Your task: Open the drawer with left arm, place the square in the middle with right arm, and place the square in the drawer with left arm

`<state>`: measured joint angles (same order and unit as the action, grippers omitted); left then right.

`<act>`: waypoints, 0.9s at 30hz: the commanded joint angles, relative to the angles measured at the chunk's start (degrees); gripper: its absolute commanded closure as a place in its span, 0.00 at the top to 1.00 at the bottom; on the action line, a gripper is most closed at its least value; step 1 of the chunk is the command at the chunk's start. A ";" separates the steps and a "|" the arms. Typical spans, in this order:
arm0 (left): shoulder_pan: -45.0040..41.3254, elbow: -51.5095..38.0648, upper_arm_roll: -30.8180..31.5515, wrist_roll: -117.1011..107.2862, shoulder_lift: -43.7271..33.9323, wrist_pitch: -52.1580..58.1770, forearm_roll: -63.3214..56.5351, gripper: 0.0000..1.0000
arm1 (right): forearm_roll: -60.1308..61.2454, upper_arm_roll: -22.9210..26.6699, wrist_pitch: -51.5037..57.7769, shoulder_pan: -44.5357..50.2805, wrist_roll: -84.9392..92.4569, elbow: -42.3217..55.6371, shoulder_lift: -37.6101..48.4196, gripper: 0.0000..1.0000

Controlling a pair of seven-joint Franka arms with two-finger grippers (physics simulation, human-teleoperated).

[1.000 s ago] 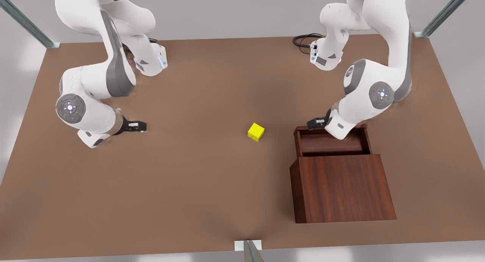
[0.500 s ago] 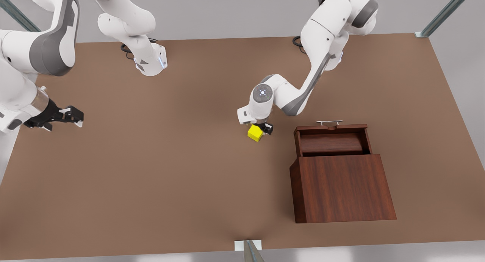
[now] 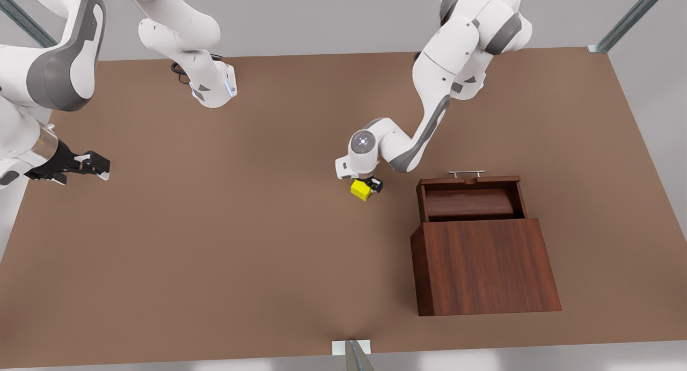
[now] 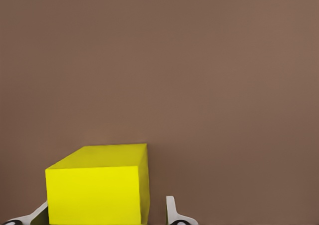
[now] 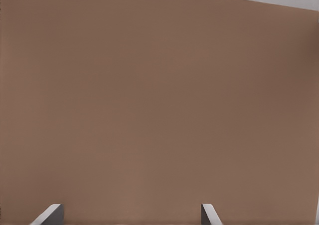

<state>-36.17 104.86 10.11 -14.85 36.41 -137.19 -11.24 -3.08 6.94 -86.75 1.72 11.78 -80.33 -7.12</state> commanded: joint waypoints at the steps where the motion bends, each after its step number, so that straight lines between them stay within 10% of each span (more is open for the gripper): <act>1: -0.04 0.00 0.00 0.00 0.06 -0.01 -0.10 1.00 | 0.00 0.01 0.00 -0.05 0.00 0.00 0.00 1.00; 4: -0.04 0.00 0.00 0.00 0.50 -0.27 -0.10 1.00 | 0.26 0.01 -0.79 -0.05 0.00 0.00 -0.61 1.00; 10: -0.04 0.00 0.00 -0.88 0.68 -0.71 -0.10 0.69 | 0.35 0.01 -0.70 -0.05 -0.09 0.00 -0.52 1.00; 27: 0.93 -6.86 -6.85 5.45 -14.88 19.41 8.34 0.67 | 0.35 0.01 -0.70 -0.05 -0.09 1.23 -1.05 1.00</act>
<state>-35.12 98.00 2.15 -9.39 20.48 -116.73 -7.49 -2.73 6.94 -87.53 1.67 11.69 -79.10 -8.18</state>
